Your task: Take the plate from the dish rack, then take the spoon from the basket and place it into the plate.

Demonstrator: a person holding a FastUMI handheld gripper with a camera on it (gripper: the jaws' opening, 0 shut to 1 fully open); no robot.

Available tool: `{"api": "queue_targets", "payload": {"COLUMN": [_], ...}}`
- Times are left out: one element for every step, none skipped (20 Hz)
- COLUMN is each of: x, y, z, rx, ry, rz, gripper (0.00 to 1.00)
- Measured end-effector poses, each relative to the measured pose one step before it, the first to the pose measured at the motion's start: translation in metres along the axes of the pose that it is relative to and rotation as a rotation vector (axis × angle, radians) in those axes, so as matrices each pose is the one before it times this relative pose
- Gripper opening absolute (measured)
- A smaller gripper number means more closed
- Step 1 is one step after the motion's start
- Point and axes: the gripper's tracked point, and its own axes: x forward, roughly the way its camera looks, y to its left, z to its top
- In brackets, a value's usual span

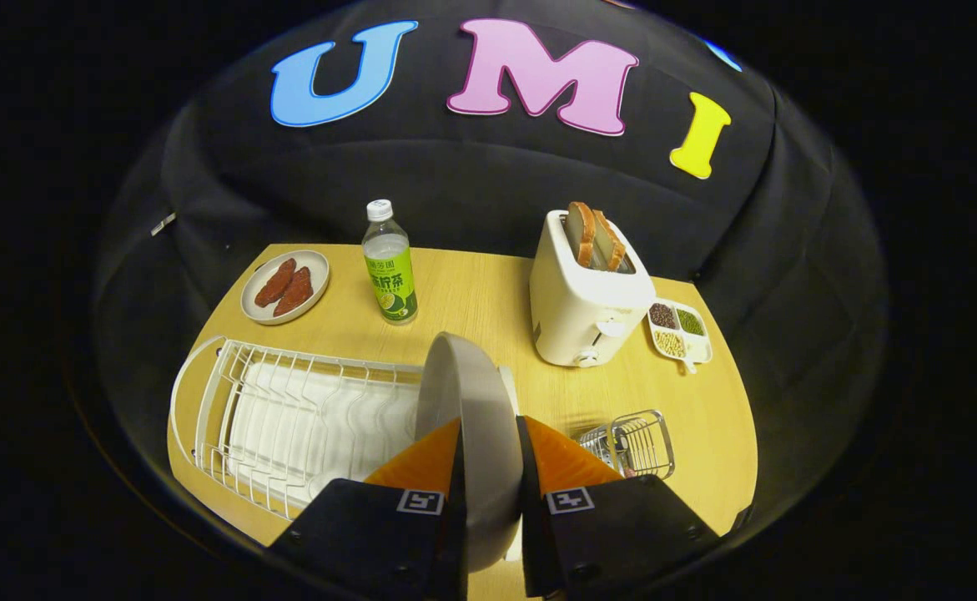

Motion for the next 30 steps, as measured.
{"api": "queue_targets", "payload": {"x": [-0.00079,-0.00048,0.00025,-0.00076,0.00048,-0.00103,0.00017,-0.00141,-0.00113,-0.00097,-0.00267,-0.0037,-0.00439,-0.00587,-0.00741,-0.00861,-0.0086,-0.00925,-0.0096,-0.00976,-0.00977,-0.00967,-0.00909,-0.00807,-0.00851,-0.00768,-0.0061,-0.00647,-0.00581,-0.00466], "y": [-0.00216,-0.00024,-0.00214,-0.00265,-0.0028,-0.00256,-0.00124,-0.00356,-0.00356,-0.00312,-0.00298,-0.00212,-0.00251,-0.00073,-0.00019,0.00003,-0.00138,-0.00062,-0.00095,-0.00188,-0.00233,-0.00108,-0.0019,-0.00268,-0.0036,-0.0048,-0.00533,-0.0075,-0.00873,-0.00809], "z": [0.0019,0.0037,0.00071,0.00138,0.00018,0.0005,-0.00279,-0.001,-0.00034,-0.00063,0.00013,0.00023,-0.00074,-0.00116,-0.0015,-0.00141,-0.0012,-0.00205,-0.00303,-0.00209,-0.00119,-0.00075,-0.00261,-0.00418,-0.00493,-0.00535,-0.00559,-0.00803,-0.00912,-0.00932], "rx": [0.00767,0.0038,-0.00217,-0.00253,0.0016,0.00753,0.01296,0.01247,0.00273,0.00226,0.00253,0.0043,0.00511,0.00384,0.00149,0.00399,0.00414,0.00514,0.0093,0.01451,0.02539,0.02948,0.02918,0.02538,0.01806,0.00343,-0.00261,0.00344,0.01246,0.02249], "ry": [-0.00362,-0.00372,-0.00026,-0.00013,-0.00056,0.00112,0.00834,0.00713,0.00141,-0.00285,-0.00433,-0.0051,-0.00197,-0.00028,-0.00034,-0.00265,-0.00364,-0.00374,-0.00258,-0.00523,-0.01053,-0.01075,-0.00737,0.00013,0.00358,0.00182,0.00204,0.00727,0.01132,0.01222], "rz": [-0.00905,-0.00284,-0.00186,-0.00173,-0.00264,0.00432,0.00734,0.0034,0.00156,0.00353,0.00905,0.01336,0.01382,0.02244,0.02838,0.02488,0.0251,0.02503,0.02038,0.01663,0.01436,0.01694,0.01598,0.01466,0.01709,0.01849,0.01878,0.01044,0.00542,0.00516], "gripper": [0.29,0.29,0.29,0.29,0.29,0.29,0.28,0.27,0.27,0.27,0.27,0.27,0.27,0.28,0.27,0.27,0.27,0.27,0.27,0.27,0.27,0.27,0.27,0.27,0.27,0.27,0.27,0.27,0.27,0.27]}}
